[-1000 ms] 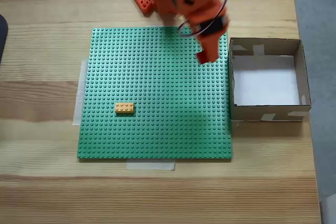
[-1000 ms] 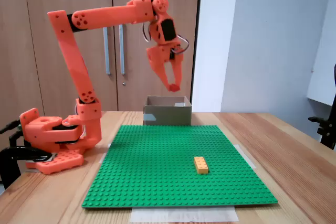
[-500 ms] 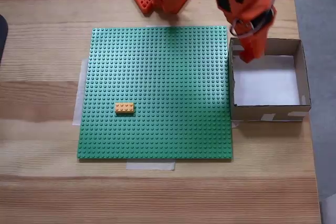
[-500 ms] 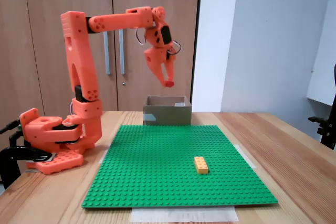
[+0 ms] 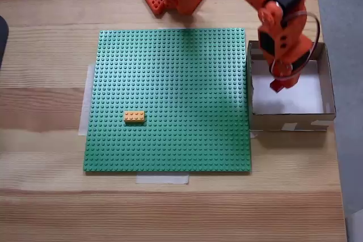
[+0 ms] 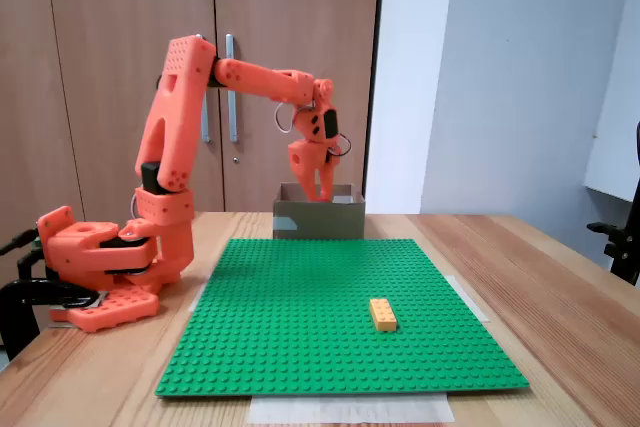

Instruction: Pick the red lego block and put it in the box.

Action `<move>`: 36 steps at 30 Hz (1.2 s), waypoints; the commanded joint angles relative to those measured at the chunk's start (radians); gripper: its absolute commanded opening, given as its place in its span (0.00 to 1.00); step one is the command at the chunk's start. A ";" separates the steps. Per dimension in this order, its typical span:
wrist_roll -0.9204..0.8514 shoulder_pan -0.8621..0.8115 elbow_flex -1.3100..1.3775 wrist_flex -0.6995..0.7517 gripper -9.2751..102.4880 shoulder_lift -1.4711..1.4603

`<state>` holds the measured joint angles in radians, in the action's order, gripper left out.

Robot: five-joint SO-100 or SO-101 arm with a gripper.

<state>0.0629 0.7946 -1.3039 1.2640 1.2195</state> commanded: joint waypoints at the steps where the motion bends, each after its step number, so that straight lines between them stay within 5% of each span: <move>1: 0.005 0.018 0.086 0.002 0.07 -0.028; 17: 0.003 0.037 0.172 -0.015 0.08 -0.141; 25: 0.011 0.058 0.123 -0.063 0.32 -0.126; 36: -0.020 0.038 -0.129 -0.158 0.28 0.170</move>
<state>0.0506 0.8498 -1.4036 1.1183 1.2609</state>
